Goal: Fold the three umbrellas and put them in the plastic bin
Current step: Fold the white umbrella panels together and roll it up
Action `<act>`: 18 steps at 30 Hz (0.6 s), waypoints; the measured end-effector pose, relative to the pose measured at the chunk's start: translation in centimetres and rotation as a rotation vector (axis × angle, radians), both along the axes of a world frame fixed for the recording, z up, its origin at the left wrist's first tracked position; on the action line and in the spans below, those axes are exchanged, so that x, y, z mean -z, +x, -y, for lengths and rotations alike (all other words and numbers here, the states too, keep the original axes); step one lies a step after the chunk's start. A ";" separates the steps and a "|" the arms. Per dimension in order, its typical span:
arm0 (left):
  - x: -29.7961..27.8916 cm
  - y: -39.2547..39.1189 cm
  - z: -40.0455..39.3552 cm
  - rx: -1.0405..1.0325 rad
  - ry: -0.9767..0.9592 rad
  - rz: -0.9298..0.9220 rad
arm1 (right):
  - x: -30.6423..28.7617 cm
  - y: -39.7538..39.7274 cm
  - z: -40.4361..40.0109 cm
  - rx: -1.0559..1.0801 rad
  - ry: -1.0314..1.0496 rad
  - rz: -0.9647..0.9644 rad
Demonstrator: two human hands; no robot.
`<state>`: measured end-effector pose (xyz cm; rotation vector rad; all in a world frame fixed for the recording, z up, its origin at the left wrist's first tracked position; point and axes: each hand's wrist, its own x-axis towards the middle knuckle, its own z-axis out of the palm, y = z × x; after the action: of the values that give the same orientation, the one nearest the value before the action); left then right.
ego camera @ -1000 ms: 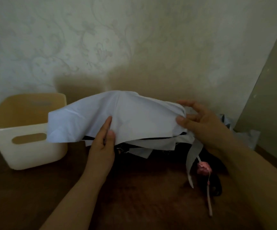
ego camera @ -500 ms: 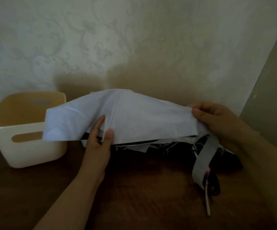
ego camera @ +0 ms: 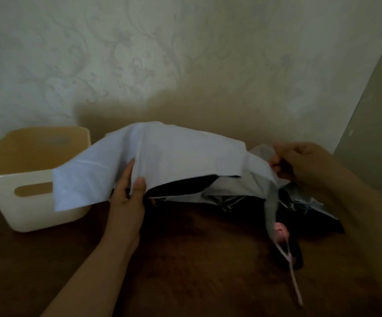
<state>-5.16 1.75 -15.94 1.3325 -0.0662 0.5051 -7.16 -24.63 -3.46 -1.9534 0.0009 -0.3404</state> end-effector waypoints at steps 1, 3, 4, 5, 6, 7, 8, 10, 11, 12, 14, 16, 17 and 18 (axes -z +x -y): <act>-0.1 0.1 -0.1 -0.001 0.001 0.013 | 0.1 0.1 0.0 -0.032 -0.033 -0.034; -0.2 0.1 -0.2 0.009 0.020 0.039 | 0.7 0.8 -0.1 -0.106 -0.110 -0.130; -0.2 0.0 -0.1 0.018 0.037 0.046 | 0.9 1.2 -0.2 -0.116 -0.125 -0.156; -0.2 -0.1 0.0 0.025 0.053 0.046 | 1.1 1.6 -0.5 -0.111 -0.141 -0.160; -0.2 -0.2 0.1 0.034 0.064 0.044 | 1.3 1.9 -0.9 -0.100 -0.166 -0.150; -0.2 -0.3 0.2 0.044 0.067 0.040 | 1.5 2.1 -1.2 -0.094 -0.202 -0.142; -0.3 -0.4 0.3 0.061 0.060 0.037 | 1.8 2.4 -1.5 -0.114 -0.240 -0.149; -0.4 -0.4 0.4 0.105 0.030 0.028 | 2.6 3.0 -1.9 -0.150 -0.264 -0.174; -0.4 -0.5 0.4 0.125 0.017 0.026 | 2.9 3.2 -2.0 -0.139 -0.264 -0.180; -0.4 -0.5 0.4 0.138 0.010 0.024 | 3.1 3.4 -2.1 -0.125 -0.268 -0.166; -0.4 -0.6 0.4 0.156 0.002 0.018 | 3.2 3.5 -2.1 -0.128 -0.257 -0.108; -0.5 -0.6 0.3 0.166 -0.012 0.009 | 2.9 3.3 -2.1 -0.171 -0.203 -0.054; -0.6 -0.6 0.3 0.169 -0.018 0.007 | 2.8 3.2 -2.1 -0.198 -0.203 -0.043; -0.6 -0.6 0.3 0.167 -0.018 0.009 | 2.9 3.1 -2.0 -0.216 -0.223 -0.037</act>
<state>-5.75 1.42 -15.37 1.2943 -0.1789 0.3697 -4.07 -22.62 -6.32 -2.1565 -0.2314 -0.1675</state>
